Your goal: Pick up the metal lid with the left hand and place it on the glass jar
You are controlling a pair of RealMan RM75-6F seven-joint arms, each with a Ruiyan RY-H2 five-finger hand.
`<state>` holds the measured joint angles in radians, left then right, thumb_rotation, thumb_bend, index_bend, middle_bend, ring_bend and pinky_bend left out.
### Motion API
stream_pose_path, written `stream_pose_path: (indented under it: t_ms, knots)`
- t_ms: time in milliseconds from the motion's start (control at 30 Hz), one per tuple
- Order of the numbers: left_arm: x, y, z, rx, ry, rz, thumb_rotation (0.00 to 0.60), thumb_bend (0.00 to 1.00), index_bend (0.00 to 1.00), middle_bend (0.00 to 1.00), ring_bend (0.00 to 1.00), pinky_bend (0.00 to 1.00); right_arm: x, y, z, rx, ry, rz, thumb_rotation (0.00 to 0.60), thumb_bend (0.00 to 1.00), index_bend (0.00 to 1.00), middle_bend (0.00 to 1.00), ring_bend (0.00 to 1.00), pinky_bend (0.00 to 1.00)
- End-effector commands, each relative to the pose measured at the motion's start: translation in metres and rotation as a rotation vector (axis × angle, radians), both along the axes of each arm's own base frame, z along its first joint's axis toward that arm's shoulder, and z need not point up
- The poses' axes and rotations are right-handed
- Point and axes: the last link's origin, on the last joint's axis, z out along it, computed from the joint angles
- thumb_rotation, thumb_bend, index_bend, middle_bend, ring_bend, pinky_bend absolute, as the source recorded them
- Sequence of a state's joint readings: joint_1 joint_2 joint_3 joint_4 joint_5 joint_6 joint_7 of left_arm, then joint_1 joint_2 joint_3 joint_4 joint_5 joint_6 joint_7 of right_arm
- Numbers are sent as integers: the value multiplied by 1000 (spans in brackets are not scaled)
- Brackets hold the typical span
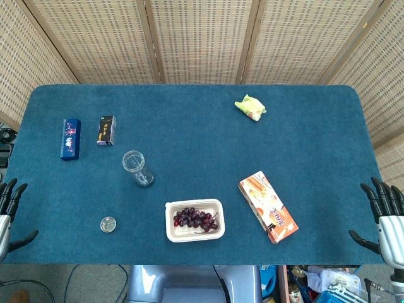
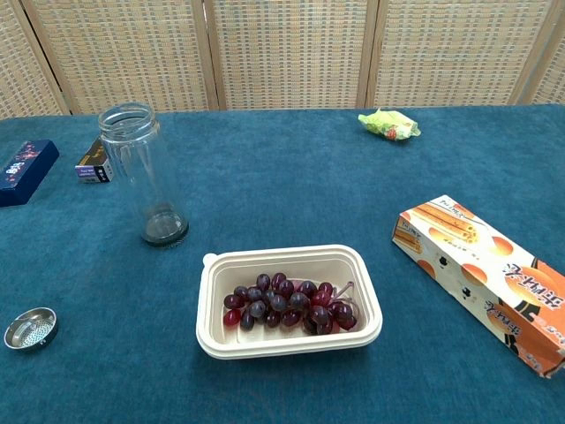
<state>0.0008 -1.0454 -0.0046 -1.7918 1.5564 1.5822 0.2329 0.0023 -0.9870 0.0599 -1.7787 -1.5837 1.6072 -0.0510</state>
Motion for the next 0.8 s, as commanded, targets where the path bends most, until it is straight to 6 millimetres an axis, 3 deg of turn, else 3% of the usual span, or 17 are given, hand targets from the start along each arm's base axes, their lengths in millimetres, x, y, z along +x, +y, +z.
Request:
stream_pose_path:
  t_ms: [33, 200, 300, 567, 800]
  knots:
    - [0, 0, -1, -14, -6, 2, 600, 145, 0, 0, 0, 0, 0, 0, 0, -1, -8, 1, 600, 0, 120, 0, 0, 0]
    - [-1, 3, -8, -65, -18, 6, 600, 146, 0, 0, 0, 0, 0, 1, 1, -2, -18, -2, 600, 0, 120, 0, 0, 0]
    - [-2, 11, -23, -130, -2, 9, 600, 145, 11, 0, 0, 0, -1, 1, 1, -2, -25, -3, 600, 0, 120, 0, 0, 0]
    - [0, 39, -87, -331, -21, 19, 600, 153, 396, 0, 0, 0, -3, 1, 4, 6, -51, -4, 600, 0, 120, 0, 0, 0]
    - [8, 49, -115, -378, -35, 35, 600, 206, 444, 0, 0, 0, -6, -1, 7, 13, -75, -10, 600, 0, 120, 0, 0, 0]
